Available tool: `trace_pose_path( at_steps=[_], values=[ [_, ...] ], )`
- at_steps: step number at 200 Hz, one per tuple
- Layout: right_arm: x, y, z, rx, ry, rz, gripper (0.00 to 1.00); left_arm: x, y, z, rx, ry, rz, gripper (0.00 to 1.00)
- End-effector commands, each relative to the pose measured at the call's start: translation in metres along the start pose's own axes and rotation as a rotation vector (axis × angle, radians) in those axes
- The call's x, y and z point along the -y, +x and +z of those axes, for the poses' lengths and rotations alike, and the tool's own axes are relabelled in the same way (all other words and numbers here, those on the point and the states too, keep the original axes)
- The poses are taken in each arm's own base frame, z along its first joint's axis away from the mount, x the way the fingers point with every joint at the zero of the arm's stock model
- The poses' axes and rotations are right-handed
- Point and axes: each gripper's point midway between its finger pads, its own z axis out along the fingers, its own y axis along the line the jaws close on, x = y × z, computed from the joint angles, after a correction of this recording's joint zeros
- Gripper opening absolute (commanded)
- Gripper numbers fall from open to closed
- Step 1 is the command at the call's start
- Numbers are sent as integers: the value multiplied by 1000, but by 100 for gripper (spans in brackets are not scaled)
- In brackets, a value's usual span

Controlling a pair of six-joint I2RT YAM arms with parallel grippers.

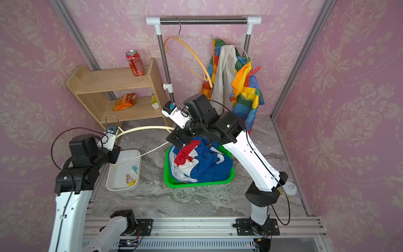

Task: Remove the clothespins securing jackets to the hanger
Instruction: Place the hanger on the clothesline.

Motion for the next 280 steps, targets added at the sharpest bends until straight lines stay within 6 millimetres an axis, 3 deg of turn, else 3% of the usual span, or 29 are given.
trace_pose_path(
  at_steps=[1, 29, 49, 75, 113, 153, 155, 169, 180, 196, 212, 232, 254, 280],
  values=[
    [-6, -3, -5, 11, -30, -29, 100, 6, -14, -12, 49, 45, 25, 0],
    [-17, -2, 10, 0, -72, -13, 96, 10, -17, -13, 55, 54, 52, 0],
    [-23, -1, 22, -8, -92, 6, 85, 12, -19, -15, 65, 58, 64, 0],
    [-23, -4, 28, -1, -79, 29, 42, 15, -16, -13, 48, 61, 87, 0],
    [-19, -5, 22, 1, -49, 56, 1, 11, -23, -14, 75, 35, 75, 0],
    [-14, -6, 5, 19, 2, 68, 0, 5, -45, -16, 162, 21, -2, 42],
    [-14, -6, 4, 20, 5, 69, 0, 5, -46, -16, 165, 22, -5, 46],
    [-7, -4, -4, 18, 50, 71, 0, 4, -51, -16, 181, 25, -26, 96],
    [1, 1, -12, 10, 99, 71, 0, 0, -57, -18, 202, 14, -53, 99],
    [13, 4, -37, 19, 188, 66, 0, -4, -67, -23, 254, 1, -85, 99],
    [26, 4, -77, 56, 285, 73, 0, -10, -75, -27, 300, -28, -110, 99],
    [35, -6, -145, 189, 375, 110, 0, -16, -79, -23, 320, -59, -140, 99],
    [36, -23, -222, 457, 418, 149, 0, -18, -86, -16, 353, -59, -200, 99],
    [34, -32, -295, 734, 472, 139, 0, -15, -90, -6, 371, -39, -246, 99]
  ],
)
